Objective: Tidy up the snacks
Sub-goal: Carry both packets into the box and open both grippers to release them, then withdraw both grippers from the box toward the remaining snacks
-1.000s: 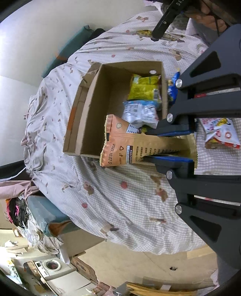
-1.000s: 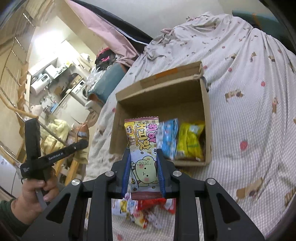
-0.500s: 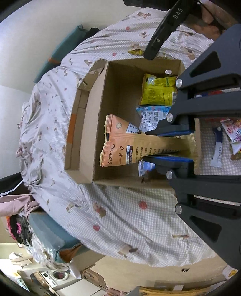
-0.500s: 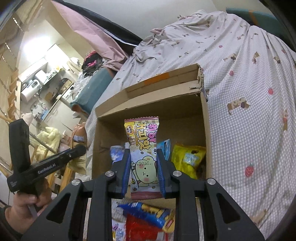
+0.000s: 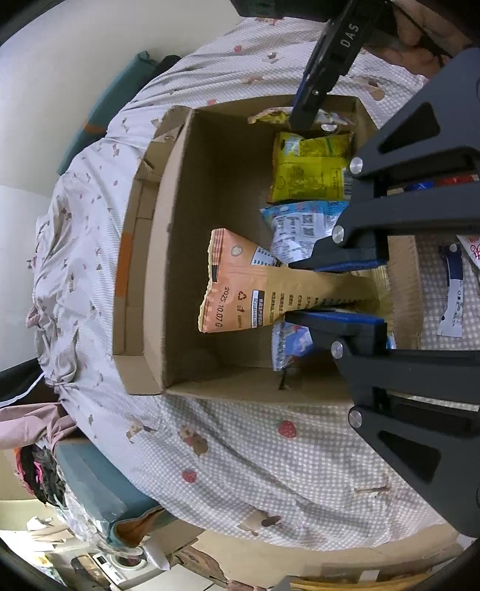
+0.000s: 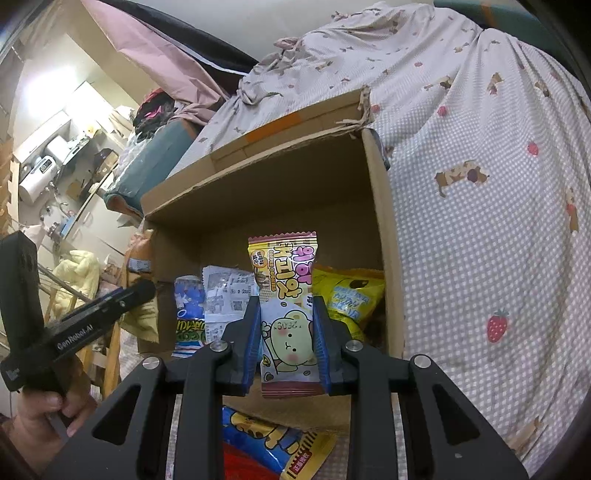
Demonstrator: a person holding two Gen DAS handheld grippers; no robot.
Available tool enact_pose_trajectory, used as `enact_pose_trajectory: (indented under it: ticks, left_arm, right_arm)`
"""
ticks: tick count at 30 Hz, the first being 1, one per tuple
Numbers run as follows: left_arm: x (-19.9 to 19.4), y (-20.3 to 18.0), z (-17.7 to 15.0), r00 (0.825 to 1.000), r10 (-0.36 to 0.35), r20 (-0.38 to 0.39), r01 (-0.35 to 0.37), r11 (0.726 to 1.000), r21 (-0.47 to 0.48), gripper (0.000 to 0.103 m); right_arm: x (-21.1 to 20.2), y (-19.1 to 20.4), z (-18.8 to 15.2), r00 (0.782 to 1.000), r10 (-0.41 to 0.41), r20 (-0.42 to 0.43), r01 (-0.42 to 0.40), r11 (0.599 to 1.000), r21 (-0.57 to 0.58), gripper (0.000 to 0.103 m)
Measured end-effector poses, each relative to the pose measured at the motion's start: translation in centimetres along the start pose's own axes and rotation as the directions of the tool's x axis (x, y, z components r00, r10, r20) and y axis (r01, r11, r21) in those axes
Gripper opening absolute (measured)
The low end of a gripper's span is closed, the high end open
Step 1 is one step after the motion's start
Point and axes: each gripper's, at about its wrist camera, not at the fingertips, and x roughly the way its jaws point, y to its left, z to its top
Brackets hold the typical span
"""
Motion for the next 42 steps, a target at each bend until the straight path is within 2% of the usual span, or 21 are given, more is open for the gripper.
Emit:
enact_pose_trajectory:
  ticks: [11, 24, 25, 26, 27, 29, 42]
  left_arm:
    - [1.7, -0.4, -1.0, 0.999, -0.021, -0.050, 0.020, 0.999, -0.029, 0.017]
    - [1.6, -0.8, -1.3, 0.999, -0.008, -0.048, 0.008, 1.000, -0.007, 0.020]
    - [1.5, -0.8, -1.3, 0.999, -0.005, -0.046, 0.005, 1.000, -0.004, 0.029]
    - [1.3, -0.9, -1.3, 0.999, -0.002, -0.038, 0.002, 1.000, -0.001, 0.042]
    - [1.1, -0.8, -1.2, 1.000, -0.004, -0.029, 0.004, 1.000, -0.002, 0.048]
    - [0.7, -0.8, -1.2, 1.000, 0.003, -0.007, -0.003, 1.000, -0.006, 0.066]
    - [-1.1, 0.5, -0.9, 0.999, 0.004, 0.045, -0.003, 1.000, -0.024, 0.068]
  right_arm:
    - [0.6, 0.8, -0.2, 1.000, 0.008, -0.018, -0.008, 0.999, -0.032, 0.029]
    - [0.8, 1.6, 0.1, 0.999, 0.046, -0.024, -0.048, 0.998, -0.051, 0.033]
    - [0.8, 1.5, 0.1, 0.999, 0.045, -0.025, -0.046, 0.998, -0.046, 0.040]
    - [0.7, 1.3, 0.1, 0.999, 0.040, -0.025, -0.041, 0.998, -0.040, 0.050]
    - [0.7, 1.2, 0.1, 0.999, 0.039, -0.025, -0.040, 0.999, -0.029, 0.068]
    - [0.5, 0.8, 0.0, 0.999, 0.043, -0.014, -0.043, 0.999, -0.013, 0.071]
    - [-0.9, 1.3, -0.2, 1.000, 0.022, 0.014, -0.021, 0.999, -0.037, 0.071]
